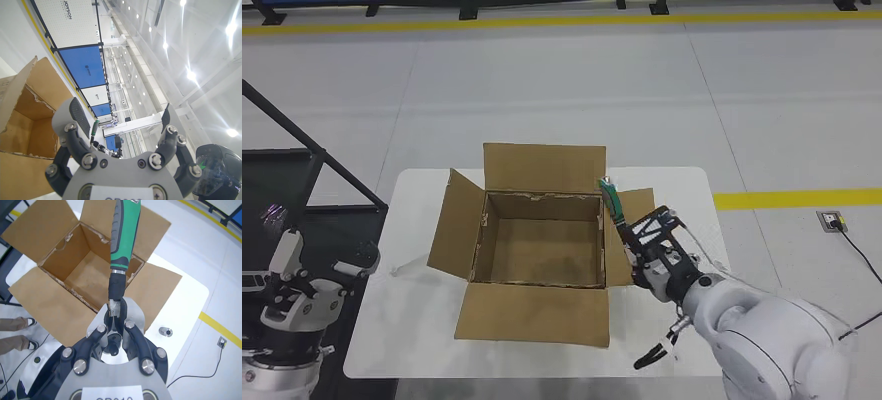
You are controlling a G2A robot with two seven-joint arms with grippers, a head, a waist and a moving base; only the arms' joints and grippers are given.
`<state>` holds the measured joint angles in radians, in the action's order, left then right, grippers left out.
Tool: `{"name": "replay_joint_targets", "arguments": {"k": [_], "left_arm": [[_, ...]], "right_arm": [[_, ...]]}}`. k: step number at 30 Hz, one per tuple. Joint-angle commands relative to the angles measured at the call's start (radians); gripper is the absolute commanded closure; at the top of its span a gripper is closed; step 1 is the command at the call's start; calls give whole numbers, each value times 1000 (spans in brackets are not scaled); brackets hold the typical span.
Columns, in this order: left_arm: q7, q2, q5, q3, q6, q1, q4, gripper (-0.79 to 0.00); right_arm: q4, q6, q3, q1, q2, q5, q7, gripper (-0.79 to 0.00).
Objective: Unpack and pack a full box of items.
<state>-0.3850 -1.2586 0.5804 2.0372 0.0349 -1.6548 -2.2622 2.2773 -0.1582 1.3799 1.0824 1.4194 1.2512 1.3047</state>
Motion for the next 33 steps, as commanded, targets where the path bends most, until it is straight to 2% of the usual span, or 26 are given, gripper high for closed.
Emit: {"name": "replay_joint_targets", "arguments": {"k": [1,7,10,13,22,28,33], "left_arm": [[8,0,5,3,2,-2,-2,-785],[18,0,12,4,-3,5,-15,-785],[18,0,12,4,-3,5,-15,-785],[18,0,12,4,-3,5,-15,-785],[18,0,12,4,-3,5,-15,-785],[18,0,12,4,-3,5,-15,-785],[18,0,12,4,-3,5,-15,-785]], "right_arm": [[42,16,71,53,-6,5,-18,0],[68,78,298,229,-20,36,-74,0],[19,66,378,290,-25,-5,-77,0],[-82,54,426,306,-32,-15,-67,0],[-427,95,397,191,-46,49,-114,0],[-558,100,362,125,-53,90,-158,0],[-609,99,324,98,-57,111,-157,0]]}}
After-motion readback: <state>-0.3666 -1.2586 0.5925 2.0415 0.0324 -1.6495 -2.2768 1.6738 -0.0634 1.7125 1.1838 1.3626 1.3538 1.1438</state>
